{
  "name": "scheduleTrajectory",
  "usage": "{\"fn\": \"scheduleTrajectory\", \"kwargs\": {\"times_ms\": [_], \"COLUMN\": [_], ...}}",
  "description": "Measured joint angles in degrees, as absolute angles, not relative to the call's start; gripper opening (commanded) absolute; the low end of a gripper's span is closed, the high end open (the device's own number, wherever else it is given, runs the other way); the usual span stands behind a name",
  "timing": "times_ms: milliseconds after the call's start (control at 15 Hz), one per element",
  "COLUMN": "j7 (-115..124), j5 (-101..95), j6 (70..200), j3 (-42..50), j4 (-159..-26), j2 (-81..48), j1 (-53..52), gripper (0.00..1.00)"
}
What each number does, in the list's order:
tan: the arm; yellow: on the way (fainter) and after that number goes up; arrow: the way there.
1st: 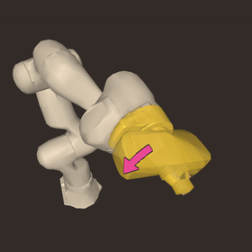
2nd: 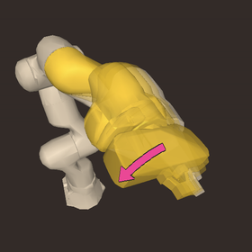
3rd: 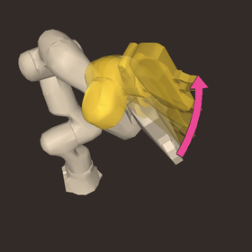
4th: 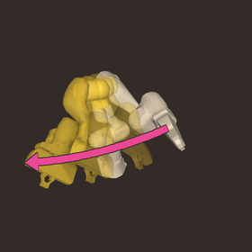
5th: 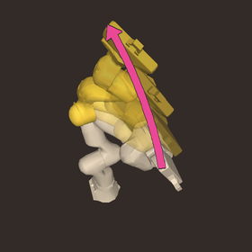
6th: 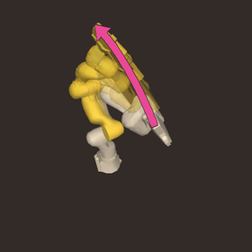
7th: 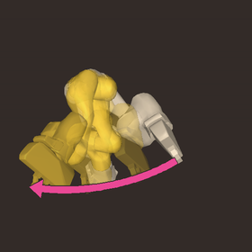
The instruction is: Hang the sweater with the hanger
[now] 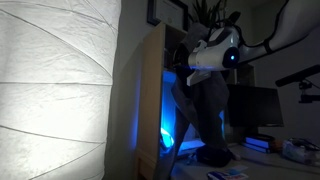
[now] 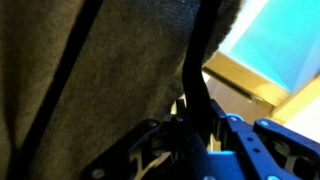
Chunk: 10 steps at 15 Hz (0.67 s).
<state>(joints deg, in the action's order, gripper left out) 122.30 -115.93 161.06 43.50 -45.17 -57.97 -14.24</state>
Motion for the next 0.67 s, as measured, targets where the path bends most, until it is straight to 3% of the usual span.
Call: {"fn": "scheduleTrajectory", "kwargs": {"times_ms": [667], "j7": [139.1], "j5": [-129.5], "j6": [169.6], "j3": [40.7], "j4": [-38.8], "j2": [-59.0], "j1": [-11.1], "gripper": [0.07]}}
